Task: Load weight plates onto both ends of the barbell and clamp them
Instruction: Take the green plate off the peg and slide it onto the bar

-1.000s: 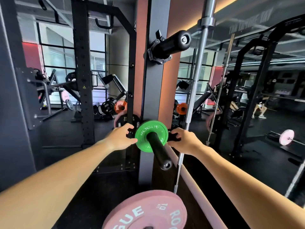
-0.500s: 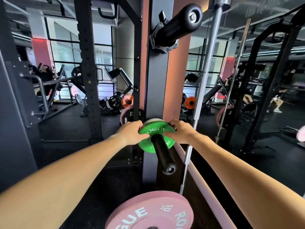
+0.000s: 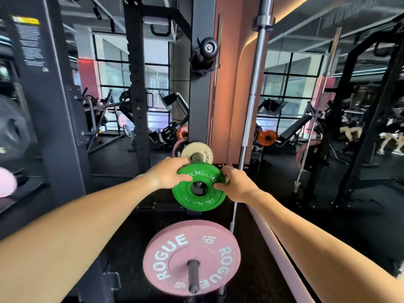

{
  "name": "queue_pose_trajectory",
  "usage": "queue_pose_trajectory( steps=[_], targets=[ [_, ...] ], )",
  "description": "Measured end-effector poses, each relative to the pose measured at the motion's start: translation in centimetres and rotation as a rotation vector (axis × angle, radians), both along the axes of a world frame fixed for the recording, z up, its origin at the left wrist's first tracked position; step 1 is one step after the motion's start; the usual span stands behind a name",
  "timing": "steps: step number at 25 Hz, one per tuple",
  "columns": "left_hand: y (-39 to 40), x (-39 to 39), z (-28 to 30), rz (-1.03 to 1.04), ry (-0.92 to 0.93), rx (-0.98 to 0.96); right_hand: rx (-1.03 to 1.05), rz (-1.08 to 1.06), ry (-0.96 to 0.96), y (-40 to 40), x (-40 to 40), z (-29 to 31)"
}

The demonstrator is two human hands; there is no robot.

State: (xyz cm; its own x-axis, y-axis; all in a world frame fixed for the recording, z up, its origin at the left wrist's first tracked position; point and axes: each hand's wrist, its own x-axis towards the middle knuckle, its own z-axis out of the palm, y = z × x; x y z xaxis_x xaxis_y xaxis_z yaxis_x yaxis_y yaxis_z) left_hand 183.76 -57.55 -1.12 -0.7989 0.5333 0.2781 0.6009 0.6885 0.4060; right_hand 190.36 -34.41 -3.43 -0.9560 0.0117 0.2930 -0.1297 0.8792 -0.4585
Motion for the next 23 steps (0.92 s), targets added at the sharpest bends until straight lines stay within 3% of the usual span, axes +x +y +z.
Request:
queue_pose_trajectory(
  steps=[10,23],
  targets=[
    [-11.7,9.6,4.7,0.166,0.071,-0.012,-0.041,0.204,0.119,-10.4,4.0,3.2],
    [-42.3,19.5,6.8,0.547,0.098,-0.016,-0.162,0.598,0.093,-42.1,5.3,5.8]
  ],
)
